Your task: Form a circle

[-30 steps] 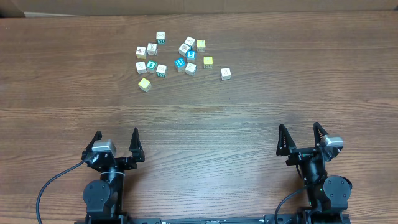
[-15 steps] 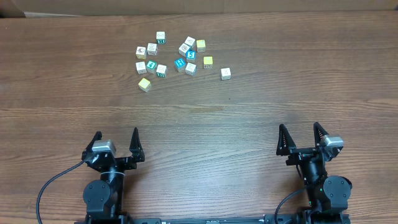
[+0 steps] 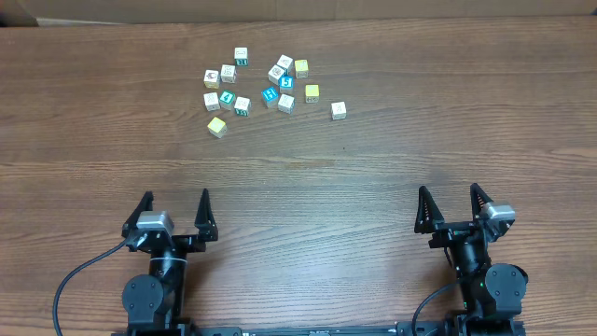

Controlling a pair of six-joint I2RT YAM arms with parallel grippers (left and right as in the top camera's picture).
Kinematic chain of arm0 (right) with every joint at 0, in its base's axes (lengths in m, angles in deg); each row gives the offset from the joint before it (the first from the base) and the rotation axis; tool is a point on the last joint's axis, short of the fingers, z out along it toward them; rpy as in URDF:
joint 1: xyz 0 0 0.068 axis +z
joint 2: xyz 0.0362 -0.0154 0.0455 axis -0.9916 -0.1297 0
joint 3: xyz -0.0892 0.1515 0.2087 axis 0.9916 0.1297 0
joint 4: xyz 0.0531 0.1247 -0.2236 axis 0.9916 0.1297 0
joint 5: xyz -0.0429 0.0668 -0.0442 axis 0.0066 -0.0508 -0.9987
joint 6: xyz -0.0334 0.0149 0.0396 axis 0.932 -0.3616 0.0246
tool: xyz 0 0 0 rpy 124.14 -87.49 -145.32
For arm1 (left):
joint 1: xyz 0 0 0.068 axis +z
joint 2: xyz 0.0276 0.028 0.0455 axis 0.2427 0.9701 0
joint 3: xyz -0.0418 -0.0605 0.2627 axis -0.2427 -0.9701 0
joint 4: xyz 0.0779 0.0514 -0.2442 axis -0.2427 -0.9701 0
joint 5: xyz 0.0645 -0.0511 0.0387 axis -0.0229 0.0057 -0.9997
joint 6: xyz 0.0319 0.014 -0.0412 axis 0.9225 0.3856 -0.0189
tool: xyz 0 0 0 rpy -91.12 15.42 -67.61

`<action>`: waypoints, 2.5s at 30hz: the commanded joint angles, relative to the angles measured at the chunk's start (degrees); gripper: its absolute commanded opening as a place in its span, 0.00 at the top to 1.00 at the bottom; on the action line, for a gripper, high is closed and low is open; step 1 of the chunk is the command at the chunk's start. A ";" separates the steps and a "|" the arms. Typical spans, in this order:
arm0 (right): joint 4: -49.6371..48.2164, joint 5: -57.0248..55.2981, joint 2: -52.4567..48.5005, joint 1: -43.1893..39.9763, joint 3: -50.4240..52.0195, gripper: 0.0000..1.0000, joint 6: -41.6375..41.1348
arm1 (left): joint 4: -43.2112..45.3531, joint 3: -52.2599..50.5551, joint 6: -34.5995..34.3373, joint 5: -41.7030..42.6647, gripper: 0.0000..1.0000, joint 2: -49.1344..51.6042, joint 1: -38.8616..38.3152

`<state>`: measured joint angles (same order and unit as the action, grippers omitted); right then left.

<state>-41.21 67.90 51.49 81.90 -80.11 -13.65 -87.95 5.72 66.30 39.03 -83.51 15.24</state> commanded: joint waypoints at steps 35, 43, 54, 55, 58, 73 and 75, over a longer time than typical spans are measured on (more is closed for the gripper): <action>-0.28 -0.52 0.57 0.31 0.55 0.00 -0.20 | -67.01 127.16 4.44 5.14 0.00 98.07 0.26; -0.28 -0.52 0.57 0.31 0.55 0.00 -0.20 | -73.85 127.16 1.55 11.28 0.00 112.43 0.26; -0.28 -0.52 0.57 0.31 0.55 0.00 -0.20 | -73.11 127.16 -5.99 10.82 0.48 124.87 0.20; -0.28 -0.50 0.57 0.31 0.55 0.00 -0.20 | -72.43 127.16 -5.97 10.80 0.61 125.31 0.20; -0.28 -0.52 0.57 0.31 0.55 0.00 -0.20 | -70.51 127.14 -5.97 10.80 0.75 126.09 0.15; -0.28 -0.52 0.57 0.31 0.55 0.00 -0.20 | -68.11 126.84 -10.38 -4.24 0.52 133.07 -2.14; -0.28 -0.52 0.57 0.31 0.55 0.00 -0.20 | -67.30 126.84 -10.45 -4.22 0.54 134.29 -2.12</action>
<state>-41.19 67.90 51.57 81.90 -80.11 -13.67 -155.92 131.72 57.23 36.65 48.44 13.27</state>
